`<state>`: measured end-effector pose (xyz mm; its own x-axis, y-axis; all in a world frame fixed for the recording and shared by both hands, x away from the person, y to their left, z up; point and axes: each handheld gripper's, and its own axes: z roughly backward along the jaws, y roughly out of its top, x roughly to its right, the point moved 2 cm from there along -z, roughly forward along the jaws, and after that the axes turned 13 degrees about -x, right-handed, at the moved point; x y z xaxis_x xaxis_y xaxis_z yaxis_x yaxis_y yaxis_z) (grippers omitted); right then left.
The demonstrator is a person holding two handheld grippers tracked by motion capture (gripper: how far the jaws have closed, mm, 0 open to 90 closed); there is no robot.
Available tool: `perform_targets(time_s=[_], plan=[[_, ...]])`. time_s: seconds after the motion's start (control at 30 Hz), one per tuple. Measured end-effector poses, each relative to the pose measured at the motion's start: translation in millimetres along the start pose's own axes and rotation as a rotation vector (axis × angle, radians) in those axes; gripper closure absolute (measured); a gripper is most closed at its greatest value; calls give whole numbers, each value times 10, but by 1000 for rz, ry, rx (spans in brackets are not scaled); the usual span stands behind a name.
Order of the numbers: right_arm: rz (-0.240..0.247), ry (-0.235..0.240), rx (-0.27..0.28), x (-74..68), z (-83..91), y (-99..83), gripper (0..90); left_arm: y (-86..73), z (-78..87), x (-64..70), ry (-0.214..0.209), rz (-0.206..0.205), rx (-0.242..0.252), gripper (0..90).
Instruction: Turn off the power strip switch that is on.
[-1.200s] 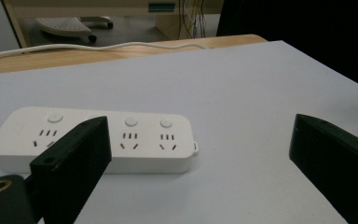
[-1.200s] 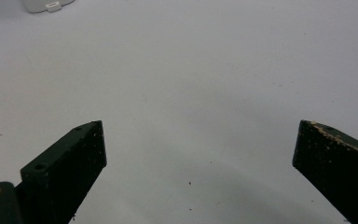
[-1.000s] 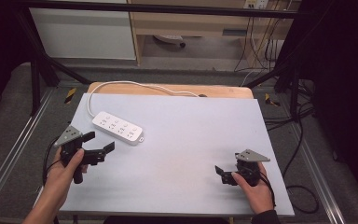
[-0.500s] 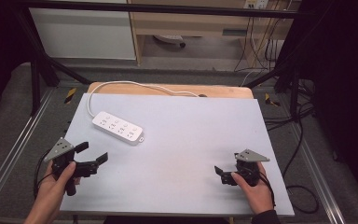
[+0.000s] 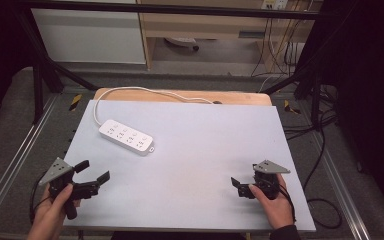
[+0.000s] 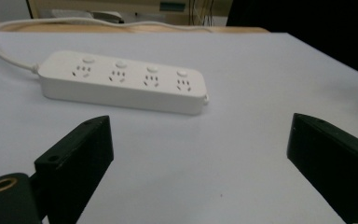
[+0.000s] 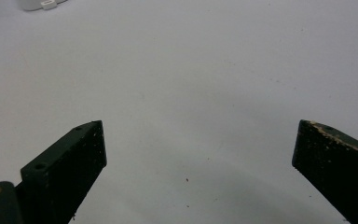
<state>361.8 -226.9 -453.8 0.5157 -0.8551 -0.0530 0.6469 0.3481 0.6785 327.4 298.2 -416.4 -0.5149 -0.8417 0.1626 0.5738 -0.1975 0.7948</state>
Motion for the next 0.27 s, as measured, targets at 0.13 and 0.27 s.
perform_targets(time_s=[0.13, 0.27], plan=[[-20, -40, -7, 39, -27, -36, 36, -83, -112, 115, -21, -23, -24, 68], [-48, -98, -53, 85, -128, -66, 43, -168, -252, 163, -25, -17, -86, 73]])
